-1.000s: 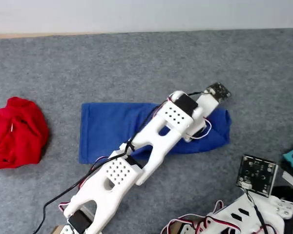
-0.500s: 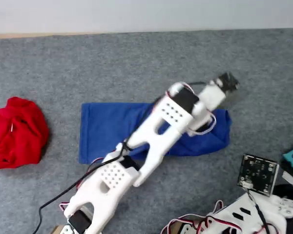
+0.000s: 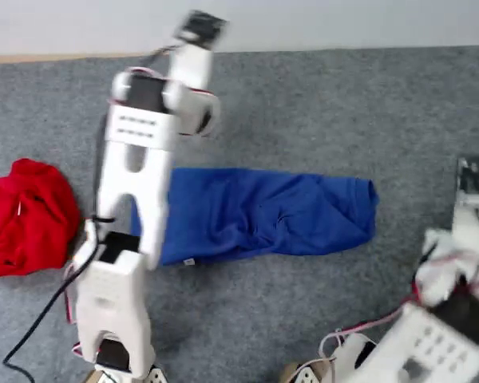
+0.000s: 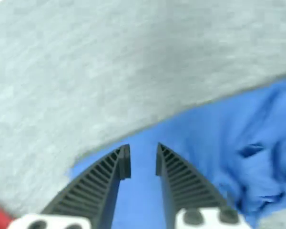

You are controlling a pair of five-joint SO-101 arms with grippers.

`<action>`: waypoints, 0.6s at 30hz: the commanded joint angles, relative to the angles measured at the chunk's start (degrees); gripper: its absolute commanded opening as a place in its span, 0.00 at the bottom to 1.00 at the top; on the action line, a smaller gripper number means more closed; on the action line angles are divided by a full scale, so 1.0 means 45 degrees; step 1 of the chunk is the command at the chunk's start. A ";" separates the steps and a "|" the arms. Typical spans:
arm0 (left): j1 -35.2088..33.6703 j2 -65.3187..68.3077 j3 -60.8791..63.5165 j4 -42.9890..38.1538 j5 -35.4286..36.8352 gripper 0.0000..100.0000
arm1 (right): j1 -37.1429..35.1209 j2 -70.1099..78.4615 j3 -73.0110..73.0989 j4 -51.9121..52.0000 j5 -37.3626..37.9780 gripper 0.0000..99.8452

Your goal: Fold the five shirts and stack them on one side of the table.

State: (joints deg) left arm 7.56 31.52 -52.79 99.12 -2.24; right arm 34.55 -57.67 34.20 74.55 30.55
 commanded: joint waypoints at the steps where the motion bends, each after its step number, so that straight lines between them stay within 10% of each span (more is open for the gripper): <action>1: -0.1504 -0.1582 0.0811 0.0313 0.0078 0.08 | -0.1651 0.1631 -0.0918 -0.0264 -0.0742 0.01; 18: -0.5333 -1.0139 0.9993 0.0313 0.0039 0.05 | -0.8195 0.6984 -0.0938 -0.1651 -0.2481 0.01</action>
State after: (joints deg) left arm -13.63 -6.37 -12.97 99.12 -2.24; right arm 0.97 -29.19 32.97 69.98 20.00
